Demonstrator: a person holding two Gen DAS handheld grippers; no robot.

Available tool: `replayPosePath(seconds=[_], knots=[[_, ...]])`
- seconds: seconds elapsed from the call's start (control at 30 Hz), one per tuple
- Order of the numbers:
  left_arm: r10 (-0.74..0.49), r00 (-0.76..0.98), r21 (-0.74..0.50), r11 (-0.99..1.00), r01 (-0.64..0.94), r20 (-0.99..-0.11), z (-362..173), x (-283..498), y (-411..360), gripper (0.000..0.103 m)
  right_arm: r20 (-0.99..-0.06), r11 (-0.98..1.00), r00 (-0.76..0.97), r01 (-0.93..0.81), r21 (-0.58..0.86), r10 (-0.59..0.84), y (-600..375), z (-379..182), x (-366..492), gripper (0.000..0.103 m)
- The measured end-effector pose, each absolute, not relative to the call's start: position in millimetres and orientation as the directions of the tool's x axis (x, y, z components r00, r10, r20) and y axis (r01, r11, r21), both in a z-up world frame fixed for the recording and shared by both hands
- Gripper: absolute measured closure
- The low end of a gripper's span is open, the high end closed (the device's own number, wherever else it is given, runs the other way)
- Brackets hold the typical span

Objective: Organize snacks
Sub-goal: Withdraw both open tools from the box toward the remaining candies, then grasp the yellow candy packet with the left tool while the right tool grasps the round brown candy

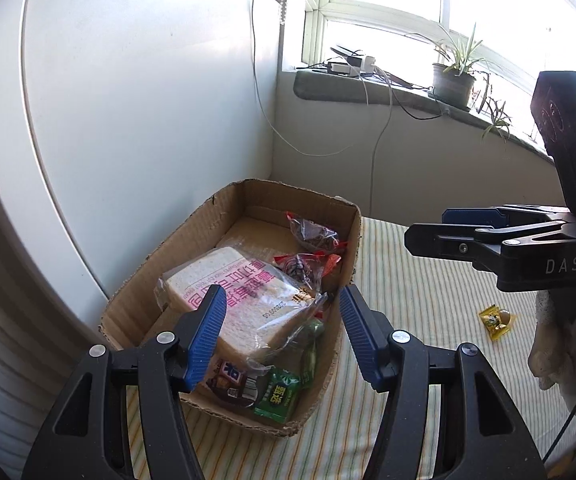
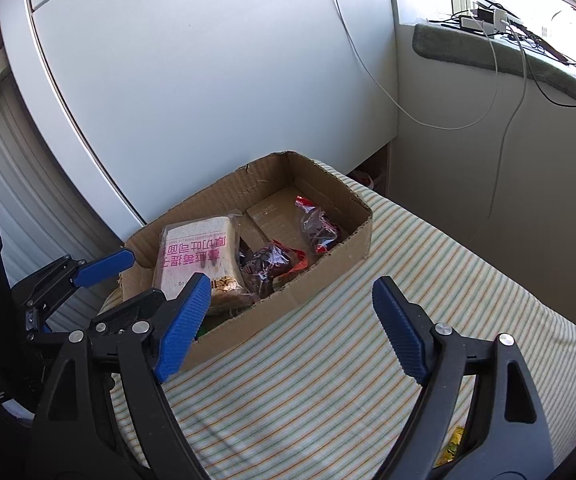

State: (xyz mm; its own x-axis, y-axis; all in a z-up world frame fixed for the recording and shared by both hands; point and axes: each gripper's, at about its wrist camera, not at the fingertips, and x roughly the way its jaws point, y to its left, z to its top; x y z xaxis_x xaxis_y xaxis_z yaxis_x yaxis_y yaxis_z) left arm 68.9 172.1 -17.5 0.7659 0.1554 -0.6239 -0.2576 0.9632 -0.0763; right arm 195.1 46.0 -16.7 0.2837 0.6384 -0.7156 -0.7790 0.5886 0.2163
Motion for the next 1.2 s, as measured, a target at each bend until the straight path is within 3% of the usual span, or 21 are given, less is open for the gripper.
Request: replayPosePath(seconds=[0.53,0.83,1.0,1.2], knots=[[0.019,0.772,-0.115,0.986,-0.119,-0.635,-23.3,87.3,109.8,0.044,-0.716,0.725,0.462,-0.683,0.09,0.524,-70.1,-30.4,190.7,0.018],[-0.123,0.736,-0.164,0.986,0.016,-0.665,-40.5,110.2,62.2,0.044,-0.771,0.777,0.44,-0.62,0.111,0.461,-132.5,-63.0,201.9,0.018],[-0.209,0.697,-0.204,0.975,0.091,-0.686,-51.6,120.4,35.7,0.051,-0.799,0.783,0.394,-0.605,0.148,0.455,-149.6,-84.2,208.4,0.04],[-0.285,0.637,-0.24,0.958,0.158,-0.716,-68.1,139.5,7.5,0.057,-0.823,0.771,0.34,-0.612,0.174,0.455,-147.9,-104.0,214.4,0.054]])
